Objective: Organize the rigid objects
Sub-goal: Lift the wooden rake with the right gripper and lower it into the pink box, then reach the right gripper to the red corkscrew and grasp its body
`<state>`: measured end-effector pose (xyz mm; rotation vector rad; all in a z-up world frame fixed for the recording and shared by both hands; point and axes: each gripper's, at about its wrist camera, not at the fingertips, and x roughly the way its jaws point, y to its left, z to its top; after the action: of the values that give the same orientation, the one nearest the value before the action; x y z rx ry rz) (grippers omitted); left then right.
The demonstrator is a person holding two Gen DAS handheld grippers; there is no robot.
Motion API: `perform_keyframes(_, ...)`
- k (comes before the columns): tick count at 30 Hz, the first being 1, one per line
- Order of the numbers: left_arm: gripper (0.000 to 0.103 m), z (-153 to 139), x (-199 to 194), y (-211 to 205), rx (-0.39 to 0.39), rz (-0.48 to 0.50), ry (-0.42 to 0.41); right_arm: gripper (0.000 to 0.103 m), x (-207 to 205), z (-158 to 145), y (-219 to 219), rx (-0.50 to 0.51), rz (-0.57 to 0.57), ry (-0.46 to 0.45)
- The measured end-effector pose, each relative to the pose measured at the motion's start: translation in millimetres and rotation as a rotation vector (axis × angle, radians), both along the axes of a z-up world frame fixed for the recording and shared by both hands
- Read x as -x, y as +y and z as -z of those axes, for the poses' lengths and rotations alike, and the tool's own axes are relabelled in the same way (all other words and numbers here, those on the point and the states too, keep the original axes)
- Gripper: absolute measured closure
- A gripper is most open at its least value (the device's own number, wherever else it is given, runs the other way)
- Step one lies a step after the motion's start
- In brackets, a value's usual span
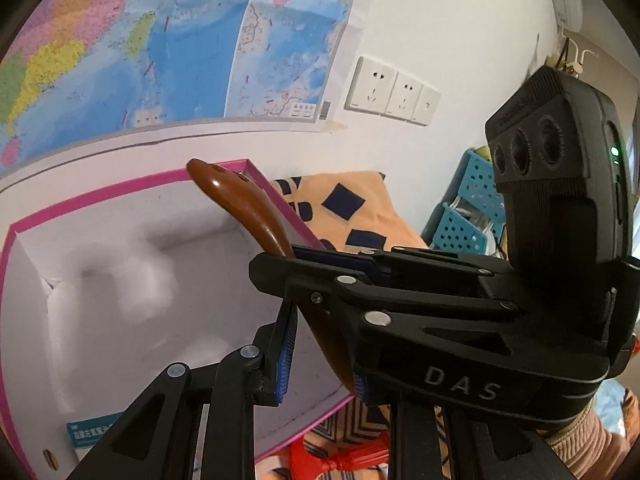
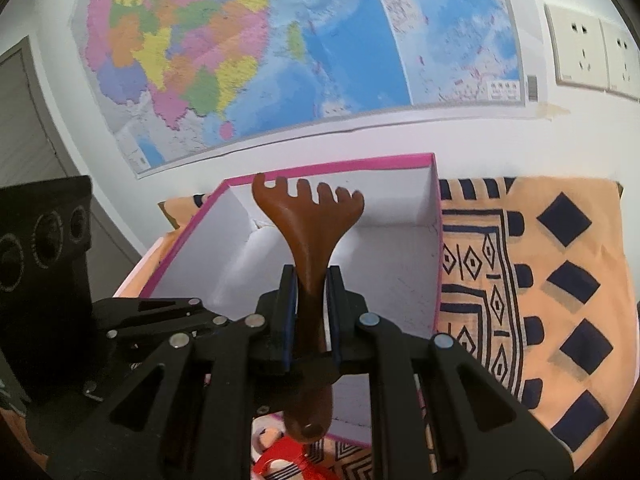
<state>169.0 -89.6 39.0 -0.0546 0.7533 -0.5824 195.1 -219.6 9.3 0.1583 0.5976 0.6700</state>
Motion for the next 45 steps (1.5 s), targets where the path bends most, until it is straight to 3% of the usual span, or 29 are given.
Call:
perform_keyframes(13,0.078,10.3,-4.0,0.4,-0.059,-0.049,0.026,0.079,-18.1,19.0,-9.2,0.028,0.101,0.062)
perform_keyframes(19,0.075,4.9,9.1,11.8,-0.057,-0.078,-0.018,0.079,7.8,11.6,-18.0,0.012,0.093,0.009)
perform_keyframes(28,0.067,-5.9,58.9,45.8,-0.013,-0.104,-0.103,0.079,67.9,5.3,-30.4,-0.032,-0.008,-0.067)
perform_keyframes(34,0.067,-0.7,91.5,59.4,0.003,-0.099,-0.111,0.078,92.4,32.3,-18.3,0.062,-0.070,-0.039)
perform_keyframes(42,0.067,31.2,111.9,57.5,-0.004,-0.080,-0.021,0.078,96.3,77.7,-0.4,0.197,-0.094,0.044)
perform_keyframes(45,0.067,43.8,115.5,55.2,-0.002,-0.076,0.014,0.065,94.6,88.7,3.1,0.238,-0.094,0.065)
